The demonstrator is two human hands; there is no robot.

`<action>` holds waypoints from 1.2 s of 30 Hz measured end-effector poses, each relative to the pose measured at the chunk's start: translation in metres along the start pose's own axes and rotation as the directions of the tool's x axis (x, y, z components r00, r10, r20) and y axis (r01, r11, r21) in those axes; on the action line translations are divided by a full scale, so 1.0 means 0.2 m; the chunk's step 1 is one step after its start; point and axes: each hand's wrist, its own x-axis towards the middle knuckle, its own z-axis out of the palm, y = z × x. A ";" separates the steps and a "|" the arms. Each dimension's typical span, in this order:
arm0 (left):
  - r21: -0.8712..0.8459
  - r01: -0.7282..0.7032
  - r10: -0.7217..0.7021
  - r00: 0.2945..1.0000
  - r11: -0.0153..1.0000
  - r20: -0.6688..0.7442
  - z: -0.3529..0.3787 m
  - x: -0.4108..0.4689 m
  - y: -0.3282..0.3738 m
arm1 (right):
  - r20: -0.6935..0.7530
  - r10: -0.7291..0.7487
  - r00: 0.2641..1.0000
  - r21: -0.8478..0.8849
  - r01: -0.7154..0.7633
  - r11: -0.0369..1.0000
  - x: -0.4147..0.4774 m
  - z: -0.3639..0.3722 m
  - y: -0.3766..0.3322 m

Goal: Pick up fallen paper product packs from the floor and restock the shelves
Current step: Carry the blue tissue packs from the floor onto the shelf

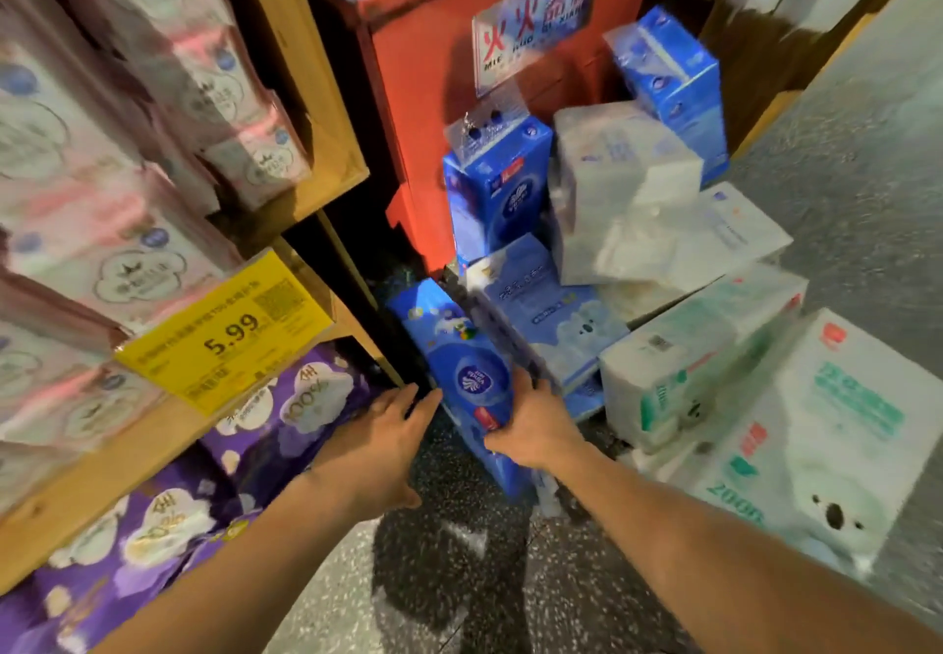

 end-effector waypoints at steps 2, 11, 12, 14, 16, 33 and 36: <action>0.001 -0.022 0.022 1.000 1.000 -0.019 -0.15 -0.08 0.08 | 0.067 -0.002 0.998 -0.041 0.005 0.999 -0.19 -0.25 0.02; 0.067 -0.265 0.273 0.945 0.962 -0.182 -1.19 -0.63 0.69 | 0.220 -0.059 0.974 -0.103 0.084 0.991 -1.36 -1.47 -0.10; 0.084 -0.285 0.296 0.940 0.955 -0.173 -1.33 -0.70 0.77 | 0.224 -0.062 0.973 -0.110 0.089 0.990 -1.49 -1.60 -0.14; 0.199 -0.344 0.385 0.892 0.918 -0.235 -1.60 -0.85 0.91 | 0.216 -0.087 0.973 -0.117 0.114 0.987 -1.77 -1.84 -0.20; 0.220 -0.409 0.447 0.880 0.885 -0.162 -1.85 -1.02 1.06 | 0.207 -0.099 0.973 -0.092 0.121 0.988 -2.05 -2.07 -0.27; 0.116 -0.826 0.833 0.553 0.552 -0.022 -2.45 -2.40 2.66 | -0.527 0.429 0.734 0.562 -0.078 0.824 -4.90 -2.32 0.06; 0.103 -0.874 0.878 0.478 0.475 0.005 -2.33 -2.68 3.15 | -0.555 0.538 0.634 0.660 -0.059 0.749 -5.43 -2.02 0.32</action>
